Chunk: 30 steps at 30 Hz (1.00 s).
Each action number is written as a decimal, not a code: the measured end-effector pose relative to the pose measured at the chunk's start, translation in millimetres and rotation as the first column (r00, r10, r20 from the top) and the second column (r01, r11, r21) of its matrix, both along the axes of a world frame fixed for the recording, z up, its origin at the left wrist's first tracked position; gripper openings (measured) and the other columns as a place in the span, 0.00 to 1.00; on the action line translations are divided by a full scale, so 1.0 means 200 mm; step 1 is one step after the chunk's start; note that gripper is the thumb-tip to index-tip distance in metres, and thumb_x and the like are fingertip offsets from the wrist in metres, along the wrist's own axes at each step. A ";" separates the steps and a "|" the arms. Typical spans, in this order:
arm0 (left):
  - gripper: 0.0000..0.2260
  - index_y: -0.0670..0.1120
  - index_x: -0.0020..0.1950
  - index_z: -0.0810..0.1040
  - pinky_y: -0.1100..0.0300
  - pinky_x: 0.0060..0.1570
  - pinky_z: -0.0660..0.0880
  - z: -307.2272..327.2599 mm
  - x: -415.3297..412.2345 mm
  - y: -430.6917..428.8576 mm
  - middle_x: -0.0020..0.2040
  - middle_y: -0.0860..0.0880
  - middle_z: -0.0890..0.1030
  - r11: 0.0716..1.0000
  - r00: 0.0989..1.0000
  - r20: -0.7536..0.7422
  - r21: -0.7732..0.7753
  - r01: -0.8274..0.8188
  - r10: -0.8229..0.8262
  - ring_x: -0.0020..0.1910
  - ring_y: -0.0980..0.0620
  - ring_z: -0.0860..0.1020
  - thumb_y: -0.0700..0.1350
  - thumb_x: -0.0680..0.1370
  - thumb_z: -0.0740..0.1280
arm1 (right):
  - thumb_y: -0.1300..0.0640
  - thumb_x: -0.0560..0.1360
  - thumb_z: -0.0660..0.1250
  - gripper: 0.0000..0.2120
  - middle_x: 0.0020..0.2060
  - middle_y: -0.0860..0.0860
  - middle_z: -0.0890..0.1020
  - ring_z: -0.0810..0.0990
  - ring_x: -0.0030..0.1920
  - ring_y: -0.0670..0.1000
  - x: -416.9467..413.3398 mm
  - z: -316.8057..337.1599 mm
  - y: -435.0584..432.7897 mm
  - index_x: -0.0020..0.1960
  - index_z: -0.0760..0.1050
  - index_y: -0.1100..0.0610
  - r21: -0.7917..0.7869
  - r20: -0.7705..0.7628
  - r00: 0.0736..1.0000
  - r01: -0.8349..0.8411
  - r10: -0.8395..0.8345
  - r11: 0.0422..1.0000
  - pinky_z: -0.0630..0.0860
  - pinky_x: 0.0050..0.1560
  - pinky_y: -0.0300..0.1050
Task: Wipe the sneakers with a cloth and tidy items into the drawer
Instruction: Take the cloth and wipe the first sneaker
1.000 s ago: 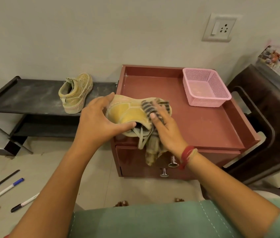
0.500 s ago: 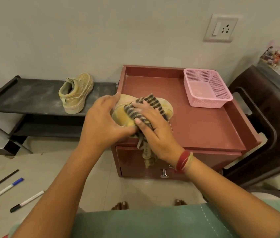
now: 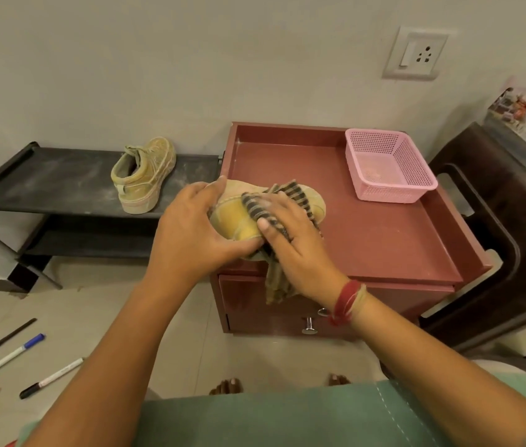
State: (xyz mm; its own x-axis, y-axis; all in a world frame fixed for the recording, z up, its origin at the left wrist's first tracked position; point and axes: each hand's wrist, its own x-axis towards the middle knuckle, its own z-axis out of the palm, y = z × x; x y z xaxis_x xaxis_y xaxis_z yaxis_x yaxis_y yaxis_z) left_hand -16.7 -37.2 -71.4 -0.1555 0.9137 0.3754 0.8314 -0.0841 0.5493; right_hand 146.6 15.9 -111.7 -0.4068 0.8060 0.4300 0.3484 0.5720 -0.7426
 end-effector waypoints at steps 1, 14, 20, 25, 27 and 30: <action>0.48 0.41 0.70 0.72 0.52 0.58 0.75 0.00 -0.01 0.00 0.60 0.46 0.78 1.000 1.000 0.002 -0.002 -0.003 0.003 0.60 0.50 0.75 0.70 0.58 0.67 | 0.45 0.78 0.55 0.19 0.65 0.42 0.70 0.62 0.70 0.41 0.01 -0.03 0.00 0.67 0.71 0.48 -0.010 0.018 0.999 -0.044 0.044 0.999 0.56 0.73 0.57; 0.38 0.52 0.70 0.71 0.61 0.56 0.66 -0.02 -0.07 0.04 0.65 0.49 0.71 0.994 0.994 0.099 -0.105 -0.035 0.046 0.62 0.55 0.69 0.60 0.63 0.77 | 0.48 0.79 0.56 0.19 0.71 0.48 0.67 0.58 0.74 0.50 0.03 -0.02 0.08 0.68 0.69 0.50 -0.208 0.046 0.999 -0.011 0.021 0.978 0.55 0.72 0.44; 0.38 0.51 0.68 0.73 0.58 0.59 0.68 -0.03 -0.08 0.03 0.65 0.50 0.73 0.992 0.989 0.124 -0.111 -0.063 0.077 0.63 0.54 0.70 0.62 0.62 0.77 | 0.48 0.80 0.56 0.20 0.74 0.52 0.61 0.52 0.76 0.55 0.08 -0.05 0.19 0.71 0.66 0.50 -0.225 0.132 0.973 0.217 -0.191 0.950 0.52 0.74 0.61; 0.39 0.49 0.68 0.74 0.58 0.60 0.69 -0.02 -0.08 0.04 0.65 0.50 0.74 0.990 0.987 0.131 -0.117 -0.077 0.093 0.64 0.54 0.71 0.63 0.61 0.77 | 0.49 0.79 0.56 0.17 0.72 0.41 0.62 0.50 0.75 0.43 0.05 -0.04 0.06 0.67 0.62 0.39 -0.218 -0.009 0.994 -0.111 0.112 0.970 0.47 0.75 0.52; 0.39 0.49 0.69 0.74 0.57 0.61 0.69 -0.01 -0.07 0.04 0.66 0.50 0.73 0.989 0.986 0.134 -0.123 -0.084 0.100 0.65 0.53 0.71 0.63 0.62 0.76 | 0.51 0.80 0.57 0.16 0.73 0.43 0.61 0.50 0.75 0.44 0.08 -0.04 0.11 0.65 0.61 0.36 -0.277 -0.038 0.999 0.004 -0.015 0.961 0.48 0.75 0.58; 0.39 0.49 0.69 0.73 0.56 0.61 0.69 -0.01 -0.07 0.03 0.66 0.50 0.73 0.986 0.981 0.154 -0.135 -0.093 0.114 0.65 0.53 0.71 0.63 0.62 0.76 | 0.54 0.81 0.57 0.17 0.73 0.42 0.58 0.46 0.76 0.47 0.08 -0.03 0.08 0.61 0.60 0.32 -0.310 -0.020 1.000 -0.027 0.021 0.950 0.46 0.76 0.53</action>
State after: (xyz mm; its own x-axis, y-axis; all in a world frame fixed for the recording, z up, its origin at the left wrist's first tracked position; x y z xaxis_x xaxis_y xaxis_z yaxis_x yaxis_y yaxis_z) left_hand -30.7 -30.9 -72.9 -0.3006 0.9280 0.2201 0.7320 0.0766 0.6770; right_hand 161.9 31.7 -117.1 -0.4228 0.8907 0.1671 0.3241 0.3208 -0.8900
